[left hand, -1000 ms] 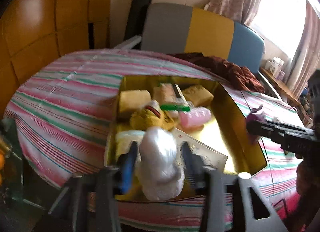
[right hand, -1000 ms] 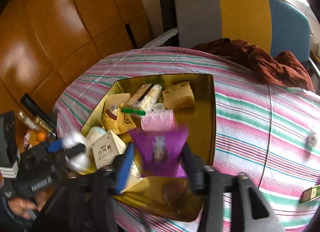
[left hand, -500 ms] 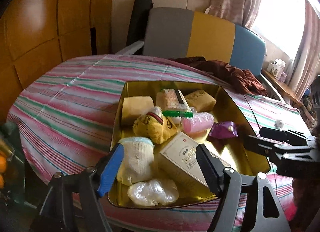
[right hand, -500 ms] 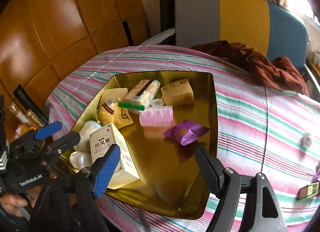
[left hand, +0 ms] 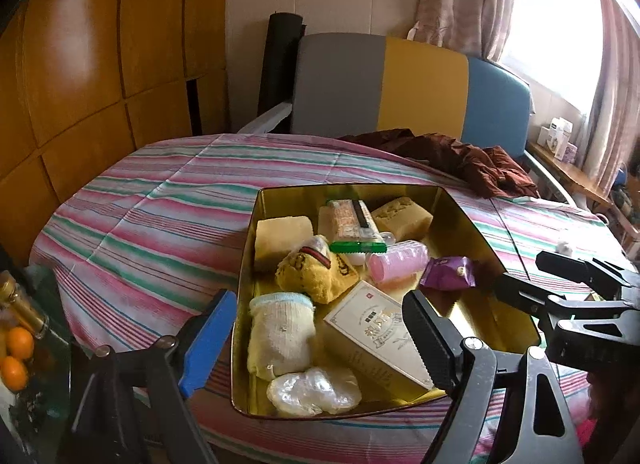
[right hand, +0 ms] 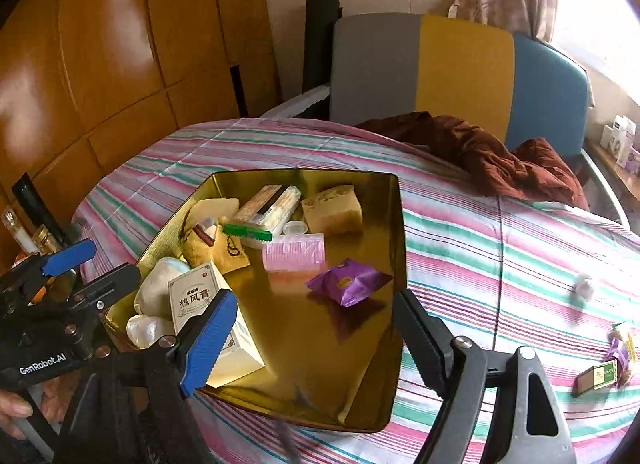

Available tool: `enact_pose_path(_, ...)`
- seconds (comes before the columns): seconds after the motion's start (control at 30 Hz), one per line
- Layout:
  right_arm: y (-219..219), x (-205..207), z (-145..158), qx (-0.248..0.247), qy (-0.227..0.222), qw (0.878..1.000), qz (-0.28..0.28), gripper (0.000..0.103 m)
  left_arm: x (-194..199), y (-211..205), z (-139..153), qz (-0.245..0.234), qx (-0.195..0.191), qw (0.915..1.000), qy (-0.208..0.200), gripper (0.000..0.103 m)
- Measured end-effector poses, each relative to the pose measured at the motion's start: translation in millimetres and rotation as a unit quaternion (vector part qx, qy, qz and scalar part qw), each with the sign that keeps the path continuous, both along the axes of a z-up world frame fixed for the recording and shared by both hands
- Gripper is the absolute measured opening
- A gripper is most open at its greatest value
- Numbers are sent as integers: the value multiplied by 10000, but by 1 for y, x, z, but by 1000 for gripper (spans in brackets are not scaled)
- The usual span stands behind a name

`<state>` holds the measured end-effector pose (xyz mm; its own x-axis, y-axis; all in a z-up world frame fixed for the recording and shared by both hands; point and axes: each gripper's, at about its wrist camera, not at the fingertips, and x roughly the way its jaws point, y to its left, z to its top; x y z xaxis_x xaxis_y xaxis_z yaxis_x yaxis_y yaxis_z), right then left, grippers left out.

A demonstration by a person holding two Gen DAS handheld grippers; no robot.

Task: Organize objects
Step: 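Carry the white ball and purple packet to the gold tray and release both grippers, then move both grippers back toward the green box and purple packet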

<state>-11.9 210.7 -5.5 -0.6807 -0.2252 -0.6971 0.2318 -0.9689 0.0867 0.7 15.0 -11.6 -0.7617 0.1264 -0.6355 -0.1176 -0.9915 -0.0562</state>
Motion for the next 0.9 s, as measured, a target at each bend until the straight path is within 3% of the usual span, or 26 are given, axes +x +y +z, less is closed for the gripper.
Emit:
enact_pose_path(0.5, 29, 2, 2, 71, -39, 9991, -424, 82, 5, 20, 11, -275, -216, 9993, 134, 85)
enact_pose_path(0.9, 96, -2, 17, 134, 79, 9933, -1145, 82, 3, 57, 18, -786, -346, 9961, 205, 85)
